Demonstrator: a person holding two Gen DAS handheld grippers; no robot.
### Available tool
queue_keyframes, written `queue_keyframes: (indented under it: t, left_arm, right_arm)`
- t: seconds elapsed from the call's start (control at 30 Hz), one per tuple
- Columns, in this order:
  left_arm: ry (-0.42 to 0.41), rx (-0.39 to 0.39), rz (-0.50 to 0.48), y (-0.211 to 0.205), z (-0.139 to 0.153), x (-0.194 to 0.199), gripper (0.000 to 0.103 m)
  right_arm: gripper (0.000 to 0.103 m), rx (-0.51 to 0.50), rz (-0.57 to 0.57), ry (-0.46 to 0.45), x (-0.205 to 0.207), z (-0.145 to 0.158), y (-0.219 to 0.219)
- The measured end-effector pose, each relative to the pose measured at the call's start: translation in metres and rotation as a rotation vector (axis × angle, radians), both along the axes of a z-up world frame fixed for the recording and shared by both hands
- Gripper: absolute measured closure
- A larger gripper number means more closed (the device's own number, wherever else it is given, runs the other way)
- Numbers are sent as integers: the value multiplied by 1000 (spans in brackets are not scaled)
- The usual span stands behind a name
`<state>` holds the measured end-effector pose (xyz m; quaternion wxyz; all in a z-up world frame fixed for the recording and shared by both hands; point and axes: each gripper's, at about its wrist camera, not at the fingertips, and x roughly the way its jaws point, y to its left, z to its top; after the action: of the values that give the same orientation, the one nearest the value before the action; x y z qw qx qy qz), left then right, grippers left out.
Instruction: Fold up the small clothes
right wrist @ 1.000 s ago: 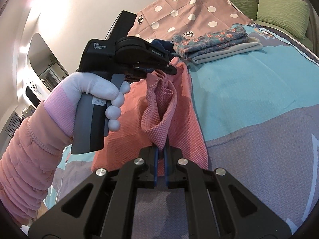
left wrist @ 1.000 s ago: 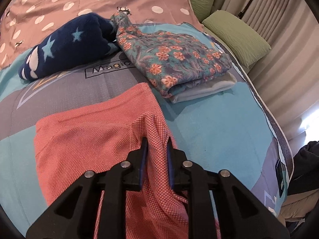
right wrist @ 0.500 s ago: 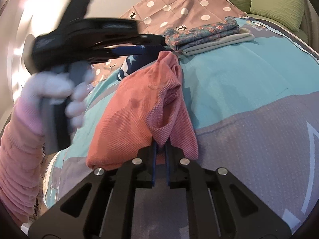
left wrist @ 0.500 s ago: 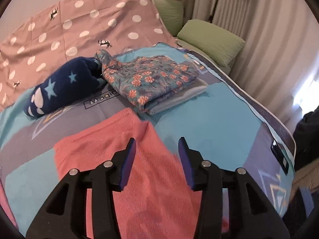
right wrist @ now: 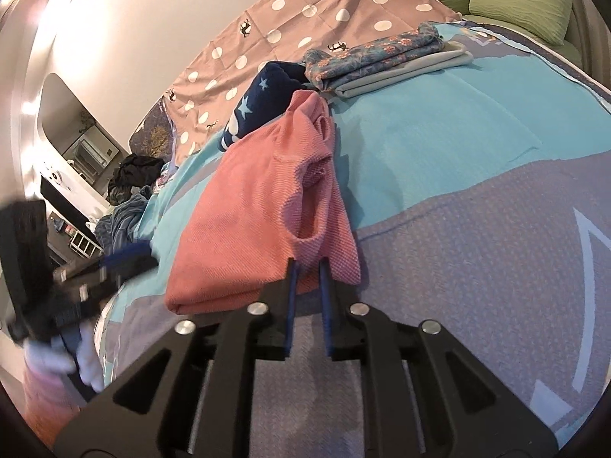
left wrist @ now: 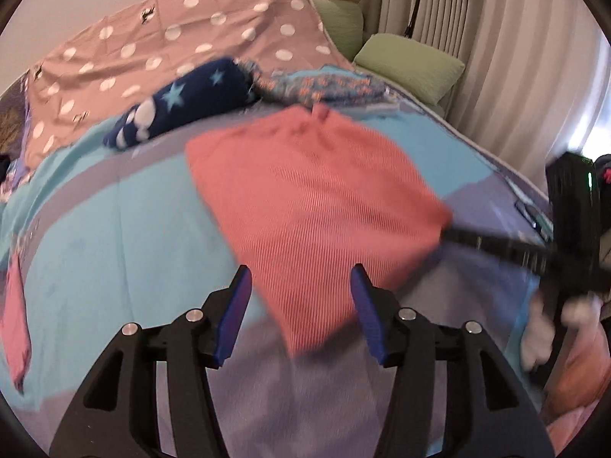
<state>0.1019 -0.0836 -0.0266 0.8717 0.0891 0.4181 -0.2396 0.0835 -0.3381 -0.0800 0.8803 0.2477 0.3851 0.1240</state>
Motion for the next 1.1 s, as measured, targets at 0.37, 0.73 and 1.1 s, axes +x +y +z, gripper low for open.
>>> queue_keyframes:
  t: [0.37, 0.73, 1.1]
  left_arm:
    - [5, 76, 16, -1, -34, -18, 48]
    - [25, 71, 122, 11, -45, -8, 48]
    - [34, 12, 175, 6, -45, -3, 47]
  right_arm:
    - [65, -13, 4, -5, 9, 12, -1]
    - [88, 49, -37, 121, 24, -15, -22]
    - [48, 21, 4, 92, 21, -9, -12]
